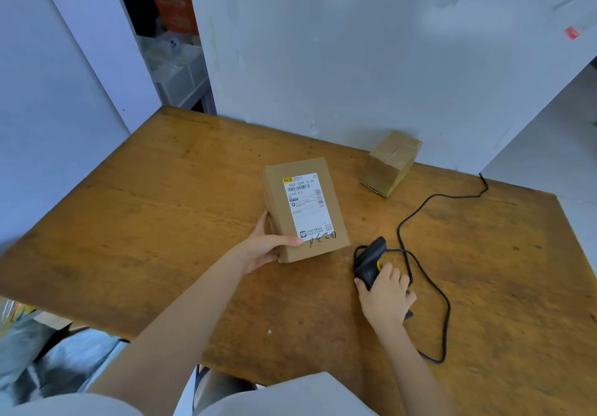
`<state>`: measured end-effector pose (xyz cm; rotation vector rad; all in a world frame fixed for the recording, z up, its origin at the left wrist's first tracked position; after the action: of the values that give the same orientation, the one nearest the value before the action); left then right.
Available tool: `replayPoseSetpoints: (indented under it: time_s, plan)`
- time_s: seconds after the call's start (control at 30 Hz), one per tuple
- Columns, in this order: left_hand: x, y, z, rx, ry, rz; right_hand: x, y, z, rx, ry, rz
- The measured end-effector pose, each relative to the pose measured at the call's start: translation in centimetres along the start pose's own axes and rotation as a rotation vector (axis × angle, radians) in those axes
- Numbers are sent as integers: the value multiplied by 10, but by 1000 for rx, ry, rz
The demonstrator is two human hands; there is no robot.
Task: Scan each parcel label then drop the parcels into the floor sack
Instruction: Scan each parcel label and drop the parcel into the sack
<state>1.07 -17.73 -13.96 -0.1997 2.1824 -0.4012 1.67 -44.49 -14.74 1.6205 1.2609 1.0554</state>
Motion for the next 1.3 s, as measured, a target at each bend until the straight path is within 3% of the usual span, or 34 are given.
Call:
replayPoseSetpoints:
  time_s: [0.07,0.17,0.33,0.5,1.07,1.3]
  plan:
    - [-2,4,-4,-10,-1,-13,8,10,-7,-60,14,57]
    - [-5,14,-11,-28,-7,-72,37,28,-14,-132,225,302]
    - [-6,35,-36,-74,13,-151,111,32,-15,155,564,729]
    - [-8,74,-83,-146,-16,-181,184,28,-30,271,653,853]
    - [16,328,-380,-645,-224,-299,510,-52,-257,566,1042,812]
    - [38,422,-426,-814,-304,-415,608,-105,-305,622,1091,709]
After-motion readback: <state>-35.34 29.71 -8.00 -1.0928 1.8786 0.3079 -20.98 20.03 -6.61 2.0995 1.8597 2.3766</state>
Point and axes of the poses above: each hand's wrist, its own z-axis towards the middle knuckle, its own y-axis out of the back of the hand, x = y × z, the point moved 6 cm from there along z, towards the middle knuckle, and after that the axes turned 13 degrees about x, right-handed, at the moved point
